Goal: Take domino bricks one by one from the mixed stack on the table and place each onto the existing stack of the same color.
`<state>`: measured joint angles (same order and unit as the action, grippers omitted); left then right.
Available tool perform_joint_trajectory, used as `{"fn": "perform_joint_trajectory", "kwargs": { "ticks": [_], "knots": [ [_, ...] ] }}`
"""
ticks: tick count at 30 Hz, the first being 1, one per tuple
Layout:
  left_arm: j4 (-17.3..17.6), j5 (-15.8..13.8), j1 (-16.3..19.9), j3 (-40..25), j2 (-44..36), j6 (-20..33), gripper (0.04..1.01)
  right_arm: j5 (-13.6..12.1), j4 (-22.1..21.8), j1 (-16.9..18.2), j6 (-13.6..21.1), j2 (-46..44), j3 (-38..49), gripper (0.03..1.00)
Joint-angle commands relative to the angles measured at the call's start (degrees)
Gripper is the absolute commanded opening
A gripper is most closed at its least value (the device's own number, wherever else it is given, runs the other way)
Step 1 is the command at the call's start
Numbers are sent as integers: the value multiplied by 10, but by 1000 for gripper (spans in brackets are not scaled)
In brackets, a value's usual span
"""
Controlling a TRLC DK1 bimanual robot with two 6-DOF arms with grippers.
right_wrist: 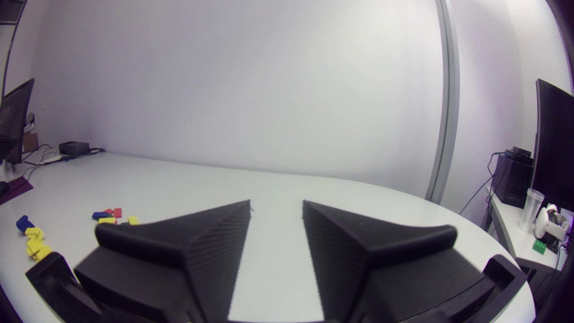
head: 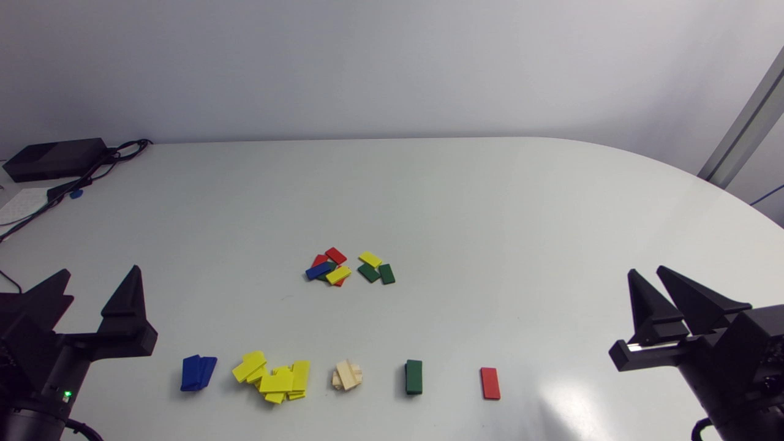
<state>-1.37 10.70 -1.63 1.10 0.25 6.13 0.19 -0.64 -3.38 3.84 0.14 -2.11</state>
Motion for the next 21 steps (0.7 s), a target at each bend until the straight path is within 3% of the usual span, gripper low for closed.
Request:
{"fn": "perform_joint_trajectory", "kwargs": {
  "ticks": [1,2,11,21],
  "knots": [
    [-6,-5,-4,-13,-10,-9,998,-2,13,4,-8,-4,21,975],
    [-7,-5,-4,-13,-10,-11,998,-4,6,-27,-7,-6,22,975],
    [-7,-5,-10,-6,-10,-9,997,-4,8,-42,-8,-6,-7,975],
    [57,-5,-35,73,-10,-16,995,2,16,-59,-8,-3,-54,975]
  ]
}}
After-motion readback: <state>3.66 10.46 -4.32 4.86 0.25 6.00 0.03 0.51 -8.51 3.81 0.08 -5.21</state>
